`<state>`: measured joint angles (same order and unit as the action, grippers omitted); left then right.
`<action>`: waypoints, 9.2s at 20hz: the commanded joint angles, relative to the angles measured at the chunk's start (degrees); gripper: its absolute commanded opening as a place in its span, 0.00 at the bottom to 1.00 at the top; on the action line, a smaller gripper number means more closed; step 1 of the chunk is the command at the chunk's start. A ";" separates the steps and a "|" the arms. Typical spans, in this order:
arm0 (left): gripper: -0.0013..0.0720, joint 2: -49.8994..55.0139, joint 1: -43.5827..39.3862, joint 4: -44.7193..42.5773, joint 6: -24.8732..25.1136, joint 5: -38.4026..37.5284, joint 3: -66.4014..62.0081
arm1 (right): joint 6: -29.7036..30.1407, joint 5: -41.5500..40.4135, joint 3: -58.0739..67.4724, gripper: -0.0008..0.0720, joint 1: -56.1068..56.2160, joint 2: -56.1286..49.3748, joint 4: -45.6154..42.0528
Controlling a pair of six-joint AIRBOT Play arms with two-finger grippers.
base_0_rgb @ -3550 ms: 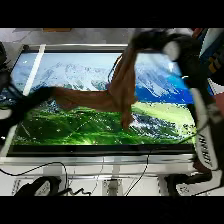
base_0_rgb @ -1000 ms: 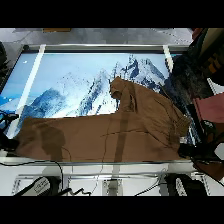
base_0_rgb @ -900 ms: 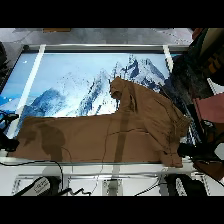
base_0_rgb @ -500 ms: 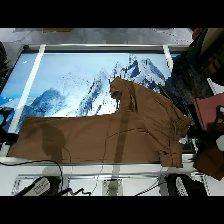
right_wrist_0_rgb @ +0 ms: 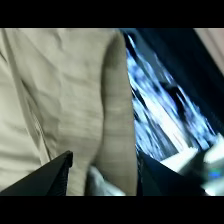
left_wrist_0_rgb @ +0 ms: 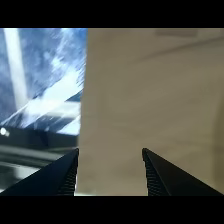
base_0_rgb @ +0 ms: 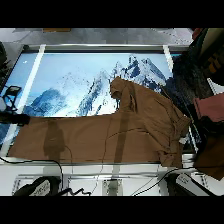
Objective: Fold the clothes and pants, and hang the long-sleeved shirts on hangers.
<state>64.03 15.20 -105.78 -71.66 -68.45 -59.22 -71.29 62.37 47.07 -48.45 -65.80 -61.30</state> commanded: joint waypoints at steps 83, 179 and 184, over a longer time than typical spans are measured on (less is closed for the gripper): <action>0.04 34.62 -38.42 10.14 -5.55 41.24 -35.74 | 15.17 -7.32 1.57 0.06 10.03 -20.87 17.99; 0.82 37.35 -13.86 67.56 6.51 9.99 -10.93 | 15.37 -9.29 1.55 0.06 10.05 -20.92 18.64; 0.55 37.77 -14.47 69.96 6.43 17.77 -10.97 | 15.37 -9.25 1.55 0.06 10.05 -20.92 18.64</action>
<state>101.16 0.93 -38.89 -65.58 -55.13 -70.17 -55.90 53.06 48.60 -38.41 -86.72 -42.70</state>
